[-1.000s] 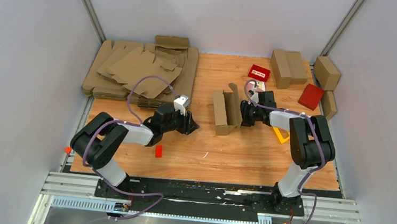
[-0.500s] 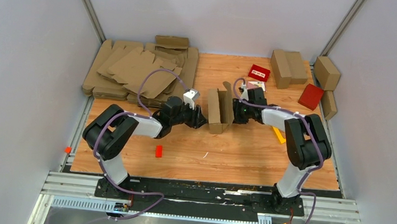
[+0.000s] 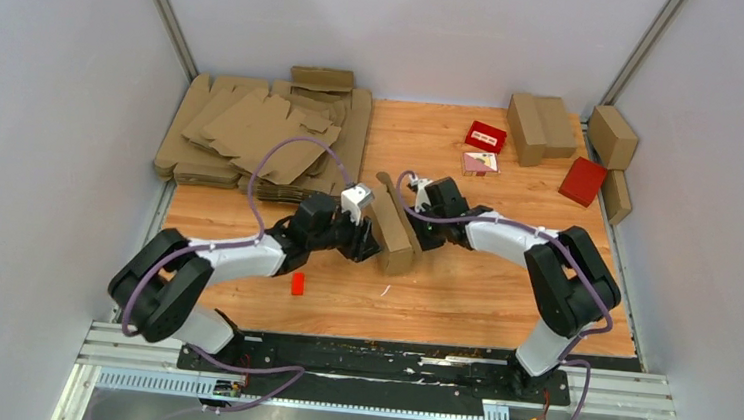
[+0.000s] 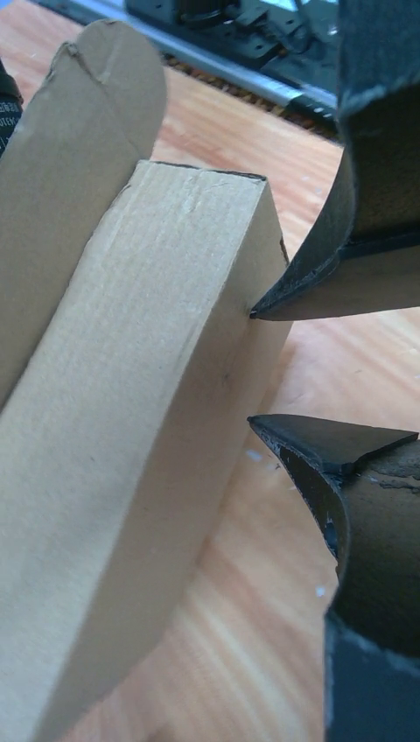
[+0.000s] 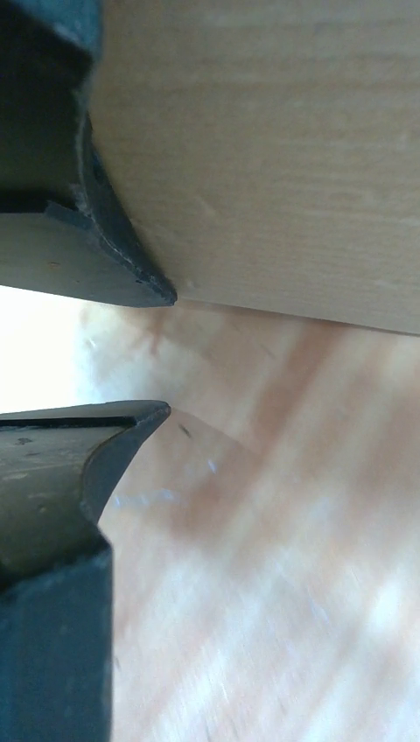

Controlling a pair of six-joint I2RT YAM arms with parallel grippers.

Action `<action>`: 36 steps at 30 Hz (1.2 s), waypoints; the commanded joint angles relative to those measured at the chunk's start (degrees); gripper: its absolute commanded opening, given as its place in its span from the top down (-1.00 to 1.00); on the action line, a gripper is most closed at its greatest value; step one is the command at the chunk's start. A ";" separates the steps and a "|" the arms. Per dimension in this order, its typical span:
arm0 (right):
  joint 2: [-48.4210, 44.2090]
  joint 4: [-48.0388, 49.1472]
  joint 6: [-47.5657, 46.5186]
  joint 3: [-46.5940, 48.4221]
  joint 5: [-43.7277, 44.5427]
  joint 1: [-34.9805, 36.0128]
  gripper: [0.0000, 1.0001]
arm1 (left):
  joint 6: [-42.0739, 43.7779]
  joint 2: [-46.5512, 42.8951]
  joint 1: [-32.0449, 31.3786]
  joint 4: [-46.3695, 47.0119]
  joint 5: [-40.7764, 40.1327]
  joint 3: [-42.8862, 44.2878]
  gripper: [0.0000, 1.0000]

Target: Fold the paper box

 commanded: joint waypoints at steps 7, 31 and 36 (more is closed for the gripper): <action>-5.27 -1.64 -1.24 -5.40 2.27 5.06 0.09 | 1.70 -12.95 -1.03 -1.22 0.29 -9.77 -0.05; -5.97 2.57 -1.34 -6.12 4.44 4.88 0.01 | -10.77 -19.16 4.29 3.84 -1.29 -12.53 -0.65; -6.01 2.71 -1.21 -6.28 4.20 4.92 -0.03 | -11.50 -15.38 4.27 4.67 -0.18 -9.31 -0.70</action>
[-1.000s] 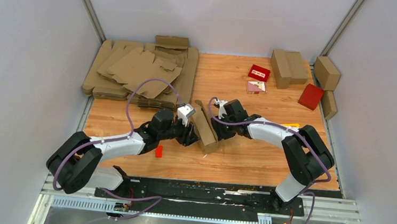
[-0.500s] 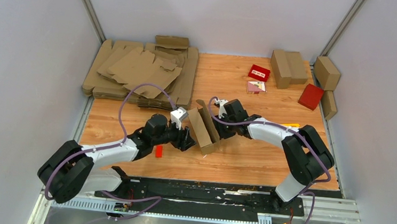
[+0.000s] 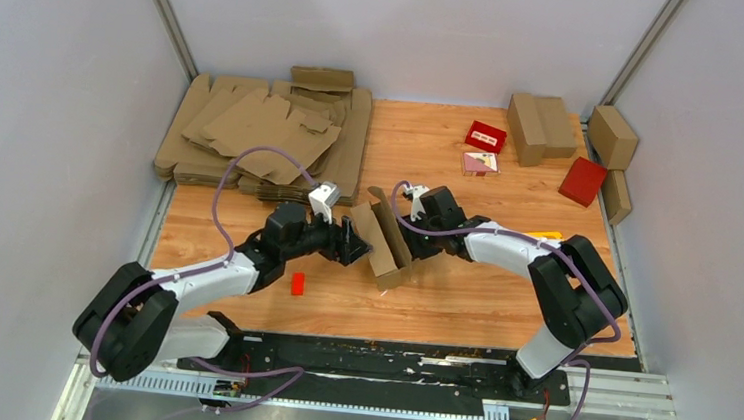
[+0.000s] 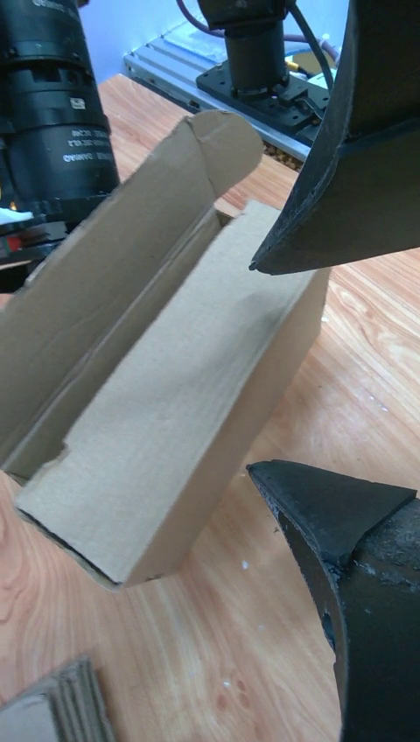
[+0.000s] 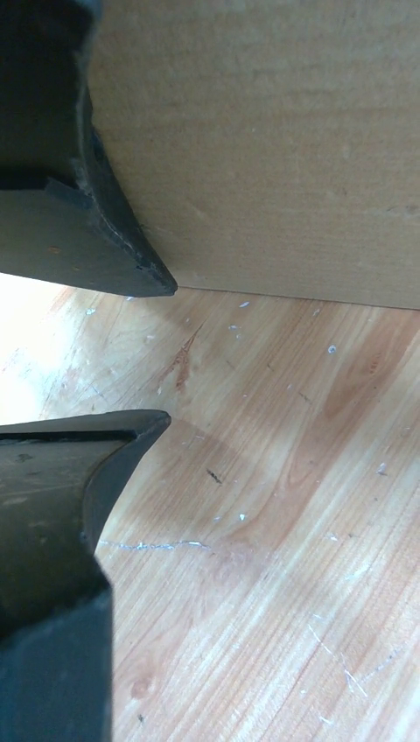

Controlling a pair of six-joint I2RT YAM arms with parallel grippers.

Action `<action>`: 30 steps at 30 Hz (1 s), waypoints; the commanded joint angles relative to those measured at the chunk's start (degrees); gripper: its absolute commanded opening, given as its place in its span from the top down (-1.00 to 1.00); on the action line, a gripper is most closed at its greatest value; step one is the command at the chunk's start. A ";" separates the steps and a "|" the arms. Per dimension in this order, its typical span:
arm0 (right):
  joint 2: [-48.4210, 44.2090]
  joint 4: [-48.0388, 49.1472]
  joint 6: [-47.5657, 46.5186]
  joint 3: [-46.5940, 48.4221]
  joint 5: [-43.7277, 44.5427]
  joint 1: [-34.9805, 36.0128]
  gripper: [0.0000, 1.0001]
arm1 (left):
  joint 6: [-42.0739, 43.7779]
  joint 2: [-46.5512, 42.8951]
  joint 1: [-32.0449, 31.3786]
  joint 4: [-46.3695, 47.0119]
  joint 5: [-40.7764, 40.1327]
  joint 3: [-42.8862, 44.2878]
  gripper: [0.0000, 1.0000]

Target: Fold the paper box

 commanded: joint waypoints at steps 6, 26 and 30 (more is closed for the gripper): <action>-2.93 1.56 -0.70 -1.28 1.22 -0.09 -0.08 | 0.89 9.02 0.09 0.34 1.90 7.27 -0.54; -14.41 12.27 2.38 -7.28 -6.35 -0.06 -0.28 | 0.71 14.61 -1.40 8.02 7.59 6.16 -0.42; -15.83 6.14 2.19 -6.02 0.40 -0.25 -0.28 | 0.65 15.24 -2.46 9.05 7.58 6.20 -0.42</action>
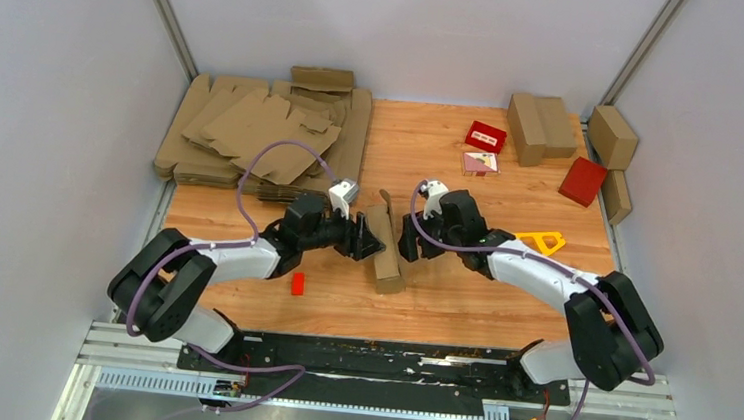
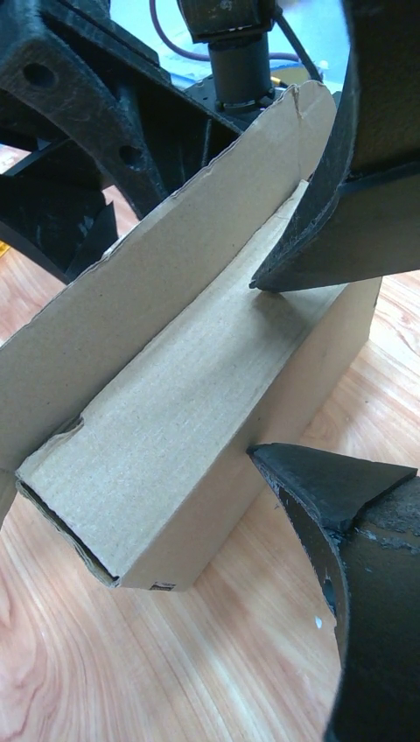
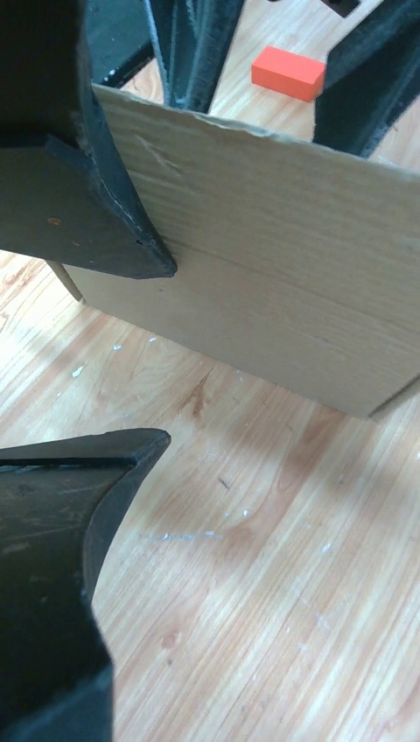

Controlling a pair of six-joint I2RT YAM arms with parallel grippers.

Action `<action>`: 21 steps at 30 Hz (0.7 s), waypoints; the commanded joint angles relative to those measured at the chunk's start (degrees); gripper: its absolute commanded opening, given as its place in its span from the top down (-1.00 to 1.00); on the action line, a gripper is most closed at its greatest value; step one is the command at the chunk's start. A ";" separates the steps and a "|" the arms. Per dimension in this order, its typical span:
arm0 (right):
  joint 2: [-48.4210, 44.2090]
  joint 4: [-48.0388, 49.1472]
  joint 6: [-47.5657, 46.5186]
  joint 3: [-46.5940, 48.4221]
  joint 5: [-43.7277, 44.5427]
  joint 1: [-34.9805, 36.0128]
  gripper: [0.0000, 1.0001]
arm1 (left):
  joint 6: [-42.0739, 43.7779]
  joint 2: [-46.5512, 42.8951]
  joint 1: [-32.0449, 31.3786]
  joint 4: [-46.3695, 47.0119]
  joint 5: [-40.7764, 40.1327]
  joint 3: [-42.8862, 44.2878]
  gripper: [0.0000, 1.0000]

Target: Fold the paper box

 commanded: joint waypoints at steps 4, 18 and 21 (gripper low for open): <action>-5.00 -3.02 2.76 0.99 3.48 -2.18 -0.28 | 0.66 2.11 -1.55 3.28 2.30 -0.38 -0.41; -4.51 2.54 10.83 0.94 -14.85 -7.20 -0.33 | -1.86 2.78 -2.36 6.64 4.54 -1.06 -0.37; -4.98 3.09 12.07 -0.03 -15.43 -8.22 -0.34 | -2.56 2.06 -2.86 6.22 3.77 -1.41 -0.37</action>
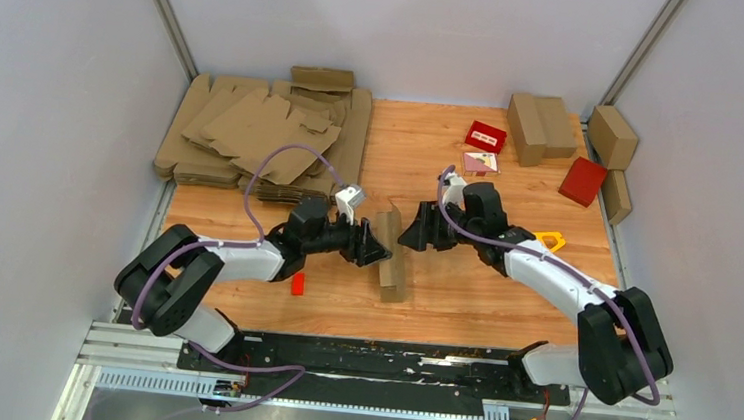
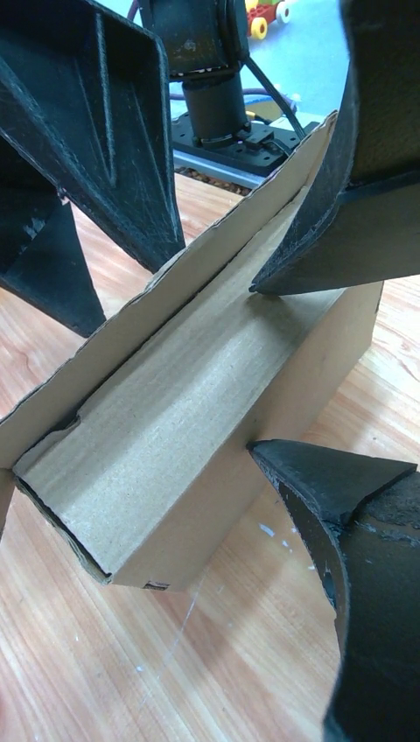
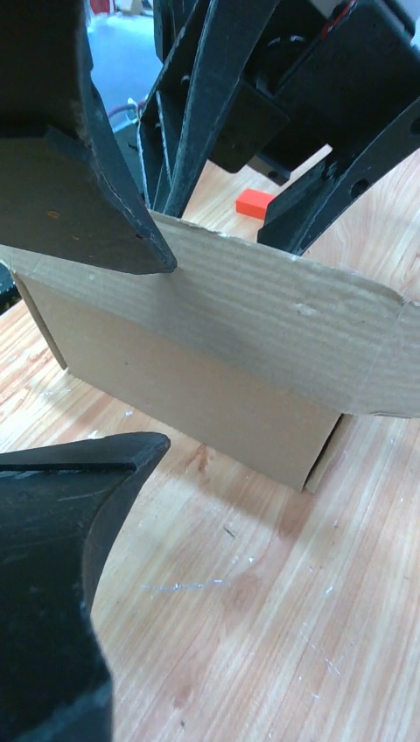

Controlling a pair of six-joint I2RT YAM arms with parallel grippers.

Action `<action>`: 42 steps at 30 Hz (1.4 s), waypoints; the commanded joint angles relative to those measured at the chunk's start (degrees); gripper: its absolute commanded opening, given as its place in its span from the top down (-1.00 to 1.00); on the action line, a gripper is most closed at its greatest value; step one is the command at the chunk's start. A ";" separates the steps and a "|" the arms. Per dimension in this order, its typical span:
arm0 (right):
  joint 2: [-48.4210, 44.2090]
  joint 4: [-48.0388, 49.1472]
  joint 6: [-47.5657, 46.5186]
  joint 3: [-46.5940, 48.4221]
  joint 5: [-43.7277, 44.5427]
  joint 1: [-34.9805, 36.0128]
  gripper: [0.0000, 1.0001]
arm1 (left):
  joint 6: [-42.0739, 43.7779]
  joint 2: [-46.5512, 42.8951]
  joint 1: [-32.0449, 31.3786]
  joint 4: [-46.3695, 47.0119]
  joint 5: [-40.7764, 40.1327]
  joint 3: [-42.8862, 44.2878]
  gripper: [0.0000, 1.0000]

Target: Fold the paper box

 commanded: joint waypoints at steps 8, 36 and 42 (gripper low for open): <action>-2.52 11.61 9.31 -4.66 -15.27 -4.04 -0.61 | -3.99 -4.59 -3.88 -0.63 -5.38 -3.12 -0.38; -16.78 -22.89 3.04 3.86 19.73 16.79 -1.00 | -17.97 -9.80 -11.33 16.31 -14.46 -12.25 -0.35; -15.28 -23.71 4.52 6.10 21.34 16.79 -1.00 | -17.95 -12.98 -12.42 16.57 -14.70 -13.64 -0.32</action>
